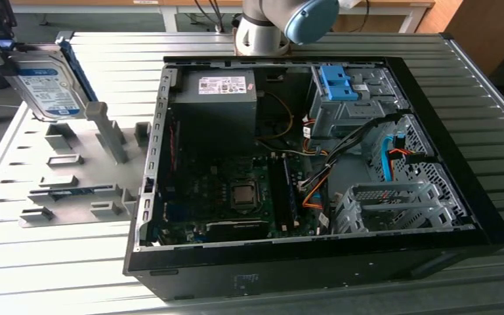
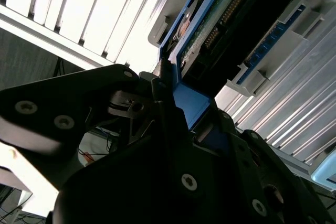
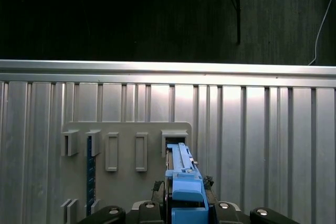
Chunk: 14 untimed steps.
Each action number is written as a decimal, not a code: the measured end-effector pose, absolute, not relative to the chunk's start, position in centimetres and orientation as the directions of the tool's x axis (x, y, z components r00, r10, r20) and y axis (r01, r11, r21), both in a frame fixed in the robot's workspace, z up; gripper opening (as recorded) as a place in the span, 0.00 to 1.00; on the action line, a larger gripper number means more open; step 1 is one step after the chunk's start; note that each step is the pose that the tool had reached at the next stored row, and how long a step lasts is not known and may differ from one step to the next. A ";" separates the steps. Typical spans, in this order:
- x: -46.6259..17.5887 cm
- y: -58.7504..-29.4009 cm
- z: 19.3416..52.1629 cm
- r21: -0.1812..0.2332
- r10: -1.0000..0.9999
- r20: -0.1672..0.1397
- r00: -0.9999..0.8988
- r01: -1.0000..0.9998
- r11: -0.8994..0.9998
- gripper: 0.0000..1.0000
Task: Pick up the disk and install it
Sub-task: 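Pick up the disk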
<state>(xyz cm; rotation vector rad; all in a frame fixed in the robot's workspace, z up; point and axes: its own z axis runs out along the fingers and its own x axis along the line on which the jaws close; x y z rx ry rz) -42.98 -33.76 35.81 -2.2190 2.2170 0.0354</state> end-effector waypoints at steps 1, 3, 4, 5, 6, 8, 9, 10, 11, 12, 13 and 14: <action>-43.0 -33.8 35.8 0.013 -1.000 -0.019 0.001 -1.000 -0.001 0.36; -43.0 -33.8 35.9 0.013 -1.000 -0.019 0.001 -1.000 -0.001 0.36; -43.0 -33.8 35.9 0.013 -1.000 -0.019 0.001 -1.000 -0.001 0.36; -43.0 -33.8 35.9 0.013 -1.000 -0.019 0.001 -1.000 -0.001 0.36; -43.0 -33.8 35.9 0.013 -1.000 -0.019 0.001 -1.000 -0.001 0.36; -43.0 -33.8 36.0 0.013 -1.000 -0.019 0.001 -1.000 -0.001 0.36; -43.0 -33.8 36.0 0.013 -1.000 -0.019 0.001 -1.000 -0.001 0.36; -43.0 -33.8 36.0 0.013 -1.000 -0.019 0.001 -1.000 -0.001 0.36; -43.0 -33.8 36.1 0.013 -1.000 -0.019 0.001 -1.000 -0.001 0.36; -43.0 -33.8 36.1 0.013 -1.000 -0.019 0.001 -1.000 -0.001 0.36; -43.0 -33.8 36.1 0.013 -1.000 -0.019 0.001 -1.000 -0.001 0.36; -43.0 -33.8 36.2 0.013 -1.000 -0.019 0.001 -1.000 -0.001 0.36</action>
